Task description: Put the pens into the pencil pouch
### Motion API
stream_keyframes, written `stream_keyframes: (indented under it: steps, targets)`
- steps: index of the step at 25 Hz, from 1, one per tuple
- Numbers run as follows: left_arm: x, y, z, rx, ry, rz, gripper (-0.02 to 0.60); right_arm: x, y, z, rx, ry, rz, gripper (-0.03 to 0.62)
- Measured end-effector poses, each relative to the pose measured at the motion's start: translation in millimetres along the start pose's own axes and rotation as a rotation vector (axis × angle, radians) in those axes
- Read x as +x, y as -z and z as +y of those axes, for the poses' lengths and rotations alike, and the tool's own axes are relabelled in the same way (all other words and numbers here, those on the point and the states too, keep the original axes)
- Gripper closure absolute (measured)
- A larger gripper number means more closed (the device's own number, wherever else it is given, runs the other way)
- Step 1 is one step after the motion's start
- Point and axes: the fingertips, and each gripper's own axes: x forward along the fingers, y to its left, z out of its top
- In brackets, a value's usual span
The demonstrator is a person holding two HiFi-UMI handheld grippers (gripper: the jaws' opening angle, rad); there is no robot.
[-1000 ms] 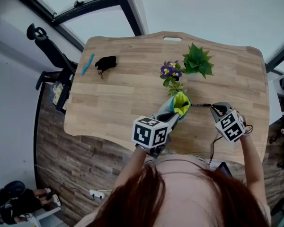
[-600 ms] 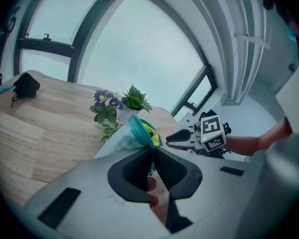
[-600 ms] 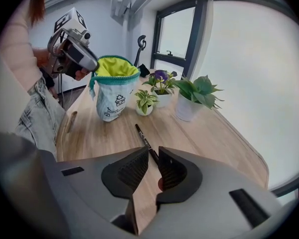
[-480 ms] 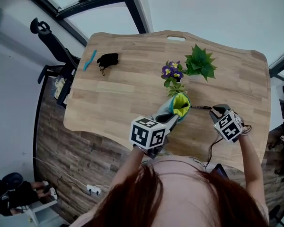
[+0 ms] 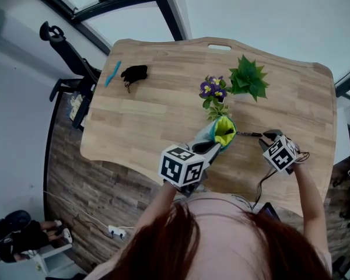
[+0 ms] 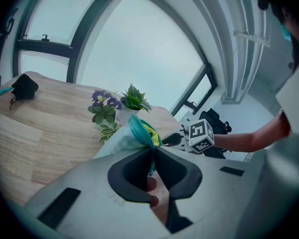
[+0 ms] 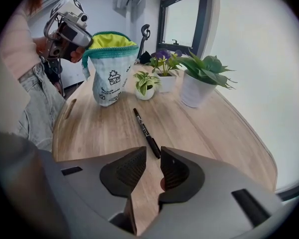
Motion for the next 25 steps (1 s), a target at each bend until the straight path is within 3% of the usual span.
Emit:
stream_keyframes:
  steps: [19,25]
  targets:
    - [-3,1,0,-0.018,0.008,-0.004,0.563,34,12,-4,-0.023,-0.074,0.056,0.511]
    - [-6,1,1,-0.021,0.009,-0.008,0.563,33,12,1,-0.007,-0.068,0.054,0.537]
